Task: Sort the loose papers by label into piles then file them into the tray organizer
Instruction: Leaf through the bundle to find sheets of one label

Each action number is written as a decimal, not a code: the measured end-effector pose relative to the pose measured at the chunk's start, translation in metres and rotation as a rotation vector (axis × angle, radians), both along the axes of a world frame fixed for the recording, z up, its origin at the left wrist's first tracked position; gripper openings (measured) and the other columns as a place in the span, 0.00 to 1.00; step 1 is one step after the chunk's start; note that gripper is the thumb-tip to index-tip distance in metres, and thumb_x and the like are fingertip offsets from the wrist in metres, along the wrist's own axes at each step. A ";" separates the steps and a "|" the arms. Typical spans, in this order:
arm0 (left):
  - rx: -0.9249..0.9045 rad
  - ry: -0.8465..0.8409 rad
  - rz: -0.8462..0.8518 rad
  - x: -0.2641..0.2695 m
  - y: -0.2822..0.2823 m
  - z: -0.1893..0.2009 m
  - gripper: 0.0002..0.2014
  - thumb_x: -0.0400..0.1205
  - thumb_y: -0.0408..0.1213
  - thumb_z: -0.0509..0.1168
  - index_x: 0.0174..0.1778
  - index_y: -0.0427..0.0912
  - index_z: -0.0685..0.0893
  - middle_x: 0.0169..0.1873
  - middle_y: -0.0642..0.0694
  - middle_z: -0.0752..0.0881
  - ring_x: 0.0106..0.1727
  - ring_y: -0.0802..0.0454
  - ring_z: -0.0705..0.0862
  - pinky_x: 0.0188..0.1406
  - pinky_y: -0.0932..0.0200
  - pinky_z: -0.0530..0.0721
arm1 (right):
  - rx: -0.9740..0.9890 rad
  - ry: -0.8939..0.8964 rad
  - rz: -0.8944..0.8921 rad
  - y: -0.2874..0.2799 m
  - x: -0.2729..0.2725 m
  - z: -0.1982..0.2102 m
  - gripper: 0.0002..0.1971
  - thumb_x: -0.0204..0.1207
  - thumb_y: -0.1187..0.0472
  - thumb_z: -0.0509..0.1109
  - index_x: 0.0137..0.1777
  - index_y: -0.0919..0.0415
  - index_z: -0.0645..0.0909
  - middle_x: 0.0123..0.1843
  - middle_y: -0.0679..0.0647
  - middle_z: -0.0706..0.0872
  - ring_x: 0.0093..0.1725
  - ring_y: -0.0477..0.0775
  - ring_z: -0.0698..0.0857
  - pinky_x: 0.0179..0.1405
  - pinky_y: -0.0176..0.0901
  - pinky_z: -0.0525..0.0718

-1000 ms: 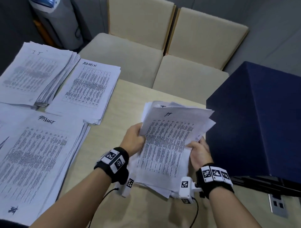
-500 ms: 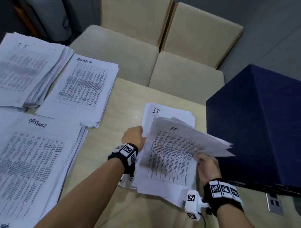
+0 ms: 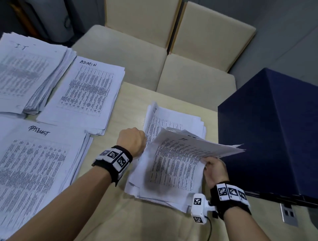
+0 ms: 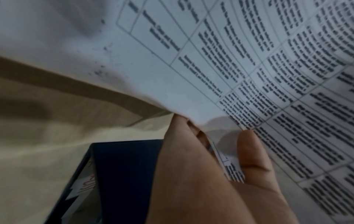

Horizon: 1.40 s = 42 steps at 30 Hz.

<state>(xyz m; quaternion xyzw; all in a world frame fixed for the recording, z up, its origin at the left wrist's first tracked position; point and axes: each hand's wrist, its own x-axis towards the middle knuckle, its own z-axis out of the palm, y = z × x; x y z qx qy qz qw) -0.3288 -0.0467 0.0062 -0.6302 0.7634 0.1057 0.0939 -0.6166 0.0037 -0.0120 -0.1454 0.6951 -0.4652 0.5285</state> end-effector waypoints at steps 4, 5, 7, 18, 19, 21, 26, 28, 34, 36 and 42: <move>0.182 -0.120 0.005 0.004 0.008 0.011 0.11 0.84 0.33 0.54 0.37 0.42 0.74 0.35 0.47 0.81 0.38 0.44 0.78 0.39 0.56 0.74 | -0.011 -0.034 -0.005 -0.002 -0.002 -0.003 0.11 0.76 0.78 0.60 0.38 0.67 0.80 0.33 0.55 0.89 0.43 0.60 0.86 0.46 0.46 0.81; 0.197 -0.133 0.036 0.004 0.009 0.014 0.12 0.84 0.33 0.55 0.33 0.42 0.73 0.31 0.48 0.77 0.38 0.45 0.78 0.39 0.56 0.74 | -0.018 -0.071 -0.014 -0.003 -0.001 -0.003 0.11 0.76 0.78 0.60 0.39 0.66 0.80 0.32 0.54 0.89 0.41 0.59 0.86 0.45 0.46 0.81; 0.140 -0.121 0.076 0.004 0.012 0.019 0.13 0.84 0.33 0.55 0.32 0.43 0.72 0.28 0.49 0.71 0.37 0.47 0.77 0.38 0.57 0.74 | -0.036 -0.134 -0.016 -0.005 0.004 -0.001 0.11 0.76 0.78 0.58 0.41 0.64 0.79 0.32 0.52 0.89 0.38 0.56 0.88 0.42 0.44 0.82; 0.117 0.956 0.206 0.014 0.001 0.018 0.16 0.75 0.26 0.67 0.23 0.46 0.83 0.20 0.54 0.81 0.26 0.59 0.77 0.32 0.61 0.76 | -0.089 -0.112 -0.009 -0.011 0.015 -0.003 0.17 0.72 0.86 0.63 0.35 0.66 0.87 0.33 0.53 0.91 0.41 0.55 0.89 0.41 0.38 0.87; 0.263 1.076 0.178 0.015 0.002 0.023 0.17 0.74 0.20 0.66 0.25 0.45 0.86 0.21 0.56 0.81 0.27 0.62 0.76 0.35 0.63 0.77 | -0.092 -0.097 -0.003 -0.012 0.014 -0.004 0.20 0.71 0.86 0.63 0.32 0.65 0.88 0.33 0.52 0.91 0.42 0.55 0.87 0.42 0.37 0.87; 0.525 1.221 0.102 0.020 0.005 0.026 0.19 0.72 0.14 0.63 0.31 0.42 0.91 0.27 0.55 0.86 0.32 0.61 0.80 0.40 0.65 0.79 | -0.091 -0.087 0.022 -0.013 0.013 -0.004 0.18 0.70 0.87 0.63 0.33 0.67 0.86 0.33 0.53 0.91 0.45 0.58 0.86 0.50 0.42 0.86; 0.134 0.981 0.578 0.024 0.001 -0.012 0.10 0.77 0.30 0.66 0.50 0.46 0.86 0.46 0.47 0.89 0.43 0.48 0.87 0.49 0.54 0.86 | -0.044 -0.011 0.038 -0.012 0.016 -0.003 0.12 0.70 0.85 0.65 0.38 0.70 0.82 0.33 0.58 0.90 0.43 0.63 0.86 0.50 0.51 0.84; 0.037 0.598 0.625 0.022 0.005 -0.025 0.07 0.79 0.47 0.69 0.44 0.50 0.81 0.42 0.51 0.86 0.43 0.48 0.85 0.46 0.54 0.84 | -0.046 -0.001 0.014 -0.007 0.017 -0.001 0.13 0.71 0.84 0.64 0.38 0.67 0.81 0.33 0.58 0.89 0.41 0.63 0.88 0.42 0.49 0.85; 0.014 0.229 0.332 0.015 0.004 -0.028 0.17 0.87 0.48 0.59 0.37 0.45 0.82 0.34 0.46 0.83 0.41 0.42 0.87 0.36 0.56 0.78 | -0.105 -0.057 -0.024 -0.001 0.013 0.009 0.15 0.73 0.84 0.61 0.40 0.62 0.78 0.36 0.56 0.88 0.35 0.53 0.90 0.33 0.42 0.87; -0.024 0.117 0.228 0.015 0.004 -0.019 0.21 0.90 0.50 0.51 0.38 0.44 0.81 0.31 0.46 0.79 0.36 0.44 0.83 0.35 0.57 0.77 | -0.097 -0.019 -0.037 -0.002 0.011 0.008 0.15 0.73 0.84 0.61 0.38 0.64 0.78 0.36 0.59 0.86 0.38 0.57 0.85 0.39 0.44 0.83; -0.177 0.130 0.080 0.015 0.010 0.006 0.24 0.91 0.52 0.49 0.40 0.45 0.83 0.29 0.48 0.78 0.31 0.46 0.79 0.31 0.59 0.72 | -0.096 -0.092 -0.053 0.000 0.007 0.013 0.16 0.70 0.87 0.57 0.35 0.67 0.76 0.23 0.53 0.84 0.32 0.54 0.83 0.29 0.35 0.84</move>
